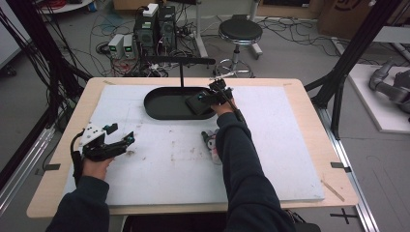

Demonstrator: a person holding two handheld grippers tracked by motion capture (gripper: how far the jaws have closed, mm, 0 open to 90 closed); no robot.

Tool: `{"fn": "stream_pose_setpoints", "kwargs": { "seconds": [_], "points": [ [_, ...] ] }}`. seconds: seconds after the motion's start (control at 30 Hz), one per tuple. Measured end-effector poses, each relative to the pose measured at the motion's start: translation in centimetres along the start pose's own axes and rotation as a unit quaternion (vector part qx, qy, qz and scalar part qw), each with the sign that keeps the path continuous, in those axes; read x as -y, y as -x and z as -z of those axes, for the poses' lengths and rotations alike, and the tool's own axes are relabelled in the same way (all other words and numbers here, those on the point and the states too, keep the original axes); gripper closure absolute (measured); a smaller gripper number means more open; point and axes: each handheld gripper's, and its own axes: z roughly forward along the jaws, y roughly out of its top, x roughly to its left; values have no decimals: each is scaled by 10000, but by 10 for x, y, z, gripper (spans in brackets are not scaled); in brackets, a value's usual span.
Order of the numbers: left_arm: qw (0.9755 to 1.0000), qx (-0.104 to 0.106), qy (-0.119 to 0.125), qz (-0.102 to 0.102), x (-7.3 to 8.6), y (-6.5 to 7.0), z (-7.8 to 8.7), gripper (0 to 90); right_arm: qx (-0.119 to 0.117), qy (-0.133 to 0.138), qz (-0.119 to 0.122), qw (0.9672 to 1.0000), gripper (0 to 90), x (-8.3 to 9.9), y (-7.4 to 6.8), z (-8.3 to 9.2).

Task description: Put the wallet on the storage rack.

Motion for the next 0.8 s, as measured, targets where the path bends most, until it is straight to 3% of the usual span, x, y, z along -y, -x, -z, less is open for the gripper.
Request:
{"fn": "stream_pose_setpoints", "kwargs": {
  "seconds": [0.1, 0.23, 0.27, 0.33, 0.43, 0.53, 0.6, 0.8],
  "points": [
    [10000, 3, -5, -4, 0, 0, 0, 259, -69, -203, 113, 9997, 401, 0, 1, 2],
    [10000, 2, 4, -3, 0, 1, 0, 258, 5, -587, 198, 9981, 392, 5, 0, -5],
    [10000, -8, -6, -10, 0, 1, 0, 258, 82, -760, 316, 9966, 367, 8, -3, -11],
    [10000, -10, -4, -9, 0, 1, 0, 258, 89, -780, 323, 9964, 367, 9, -4, -13],
    [10000, 0, -5, 3, 0, 0, -1, 258, -308, -859, 303, 9954, 403, 11, -7, -20],
    [10000, -2, 13, 16, 0, -1, -1, 258, -283, -719, 402, 9962, 400, 10, -14, -20],
    [10000, -8, 14, 18, 0, -1, 0, 258, -213, -572, 446, 9971, 343, 7, -14, -15],
    [10000, 61, 42, 46, 0, -1, 0, 258, -229, -301, 350, 9987, 287, 0, 6, 23]
  ]
}}
